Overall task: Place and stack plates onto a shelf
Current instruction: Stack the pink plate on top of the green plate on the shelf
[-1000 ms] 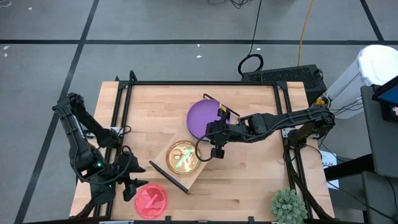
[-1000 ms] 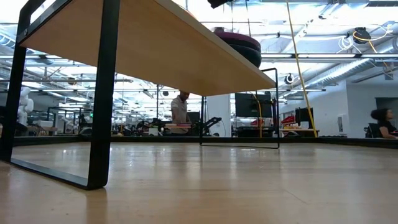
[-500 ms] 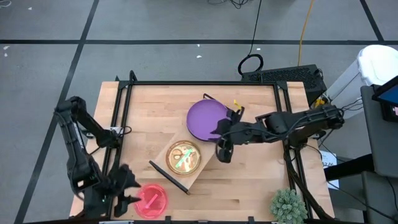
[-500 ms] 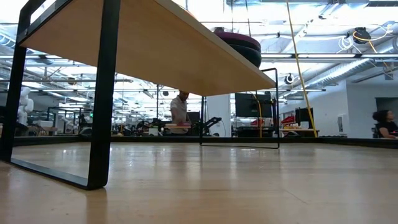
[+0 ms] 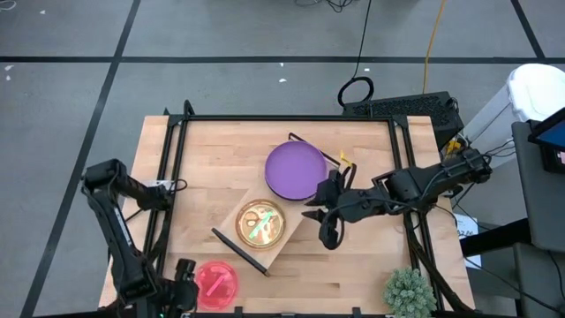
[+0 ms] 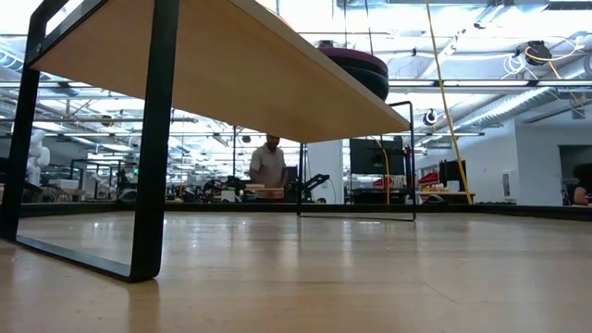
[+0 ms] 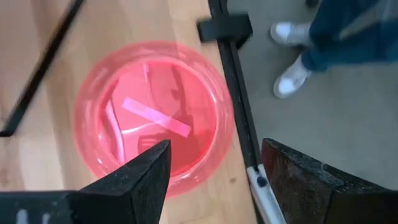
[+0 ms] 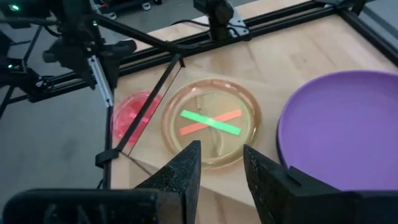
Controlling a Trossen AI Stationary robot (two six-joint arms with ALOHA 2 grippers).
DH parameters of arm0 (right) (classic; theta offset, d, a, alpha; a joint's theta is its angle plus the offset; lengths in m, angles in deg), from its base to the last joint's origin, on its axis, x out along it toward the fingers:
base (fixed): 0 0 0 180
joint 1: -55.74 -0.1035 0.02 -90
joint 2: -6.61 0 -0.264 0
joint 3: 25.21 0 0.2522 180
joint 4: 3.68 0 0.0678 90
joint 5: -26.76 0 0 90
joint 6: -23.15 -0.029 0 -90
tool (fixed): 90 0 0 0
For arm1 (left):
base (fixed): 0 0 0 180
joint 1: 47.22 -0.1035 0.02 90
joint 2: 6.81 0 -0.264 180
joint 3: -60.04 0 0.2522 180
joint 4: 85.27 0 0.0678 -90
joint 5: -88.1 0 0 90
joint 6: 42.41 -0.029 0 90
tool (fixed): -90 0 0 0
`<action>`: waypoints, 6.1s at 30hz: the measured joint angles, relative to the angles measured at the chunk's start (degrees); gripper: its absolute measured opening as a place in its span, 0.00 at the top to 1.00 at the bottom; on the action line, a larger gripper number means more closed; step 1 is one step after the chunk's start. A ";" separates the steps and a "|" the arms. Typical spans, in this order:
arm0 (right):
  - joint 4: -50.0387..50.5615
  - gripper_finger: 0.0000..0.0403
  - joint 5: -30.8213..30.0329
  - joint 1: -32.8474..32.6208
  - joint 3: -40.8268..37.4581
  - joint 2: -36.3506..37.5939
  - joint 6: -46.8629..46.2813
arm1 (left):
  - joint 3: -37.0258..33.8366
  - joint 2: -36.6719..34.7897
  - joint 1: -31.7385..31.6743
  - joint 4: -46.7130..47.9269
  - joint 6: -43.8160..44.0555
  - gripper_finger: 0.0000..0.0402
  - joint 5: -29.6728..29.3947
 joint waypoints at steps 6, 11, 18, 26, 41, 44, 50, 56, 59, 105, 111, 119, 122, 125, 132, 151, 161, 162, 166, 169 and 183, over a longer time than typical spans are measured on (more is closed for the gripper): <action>0.30 0.74 -0.03 -1.03 0.00 0.00 -2.03 | 0.00 4.34 0.02 -4.18 -5.75 0.37 0.60; 0.57 0.74 -0.04 -1.13 0.00 0.00 -3.32 | 0.00 8.35 -0.17 -10.05 -10.58 0.37 2.19; 0.59 0.74 -0.12 -1.11 0.00 0.00 -3.23 | 0.00 12.97 -0.19 -9.69 -14.16 0.37 2.22; 0.59 0.74 -0.14 -1.09 0.00 0.00 -3.11 | 0.00 16.15 -0.44 -9.08 -15.24 0.39 1.57; 0.59 0.74 -0.29 -0.96 0.00 0.00 -3.01 | 0.02 16.97 -0.44 -7.88 -16.81 0.72 0.48; 0.59 0.74 -0.30 -0.64 0.00 0.00 -2.92 | 0.02 16.97 -0.44 -7.82 -18.12 0.75 0.47; 0.59 0.74 -0.32 -0.39 0.00 -0.02 -2.81 | 0.02 16.97 -0.44 -7.87 -18.45 0.85 0.46; 0.59 0.74 -0.22 -0.40 0.00 -0.02 -2.69 | 0.02 16.94 -0.44 -8.38 -18.51 0.96 0.16; 0.59 0.74 -0.21 -0.41 0.00 -0.02 -2.68 | 0.02 16.94 -0.49 -8.51 -18.12 0.99 0.10; 0.61 0.74 -0.36 -0.43 0.00 -0.02 -2.81 | 32.45 16.35 -0.59 24.04 -24.79 1.00 -5.50; 1.79 0.74 -0.27 -0.46 0.00 -0.02 -2.84 | 38.37 16.33 -0.98 28.15 -27.22 1.00 -5.95; 3.48 0.74 -0.19 -0.72 0.00 -0.04 -2.86 | 46.50 16.33 -2.03 27.89 -32.80 1.00 -5.92; 3.68 0.74 -0.01 -0.74 0.00 -0.04 -3.10 | 48.93 16.33 -2.87 28.53 -35.25 1.00 -5.92; 4.38 0.74 0.03 -0.74 0.00 -0.04 -3.54 | 50.54 16.33 -3.99 29.63 -37.46 1.00 -5.94; 4.88 0.74 0.16 -0.74 0.00 -0.04 -3.54 | 53.40 16.33 -7.13 34.03 -43.67 1.00 -6.06; 5.62 0.74 3.85 -0.72 0.01 2.66 -8.10 | 55.32 13.80 -20.69 40.61 -52.50 1.00 -13.80; 5.77 0.74 -1.87 -0.72 0.04 9.27 -8.92 | 53.85 13.01 -28.28 41.51 -50.67 1.00 -13.26; 5.77 0.74 -1.94 -0.72 0.04 9.86 -8.91 | 53.18 13.01 -28.60 40.79 -50.23 1.00 -12.78; 5.79 0.74 -1.91 -0.70 0.04 11.56 -8.96 | 50.88 13.12 -28.35 39.60 -47.36 1.00 -11.95; 5.82 0.74 -1.91 -0.72 0.04 12.54 -9.30 | 49.02 13.08 -27.70 38.64 -45.25 1.00 -11.85; 6.25 0.74 -1.72 -0.70 0.04 12.92 -7.22 | 42.73 13.10 -26.86 36.37 -39.88 1.00 -11.80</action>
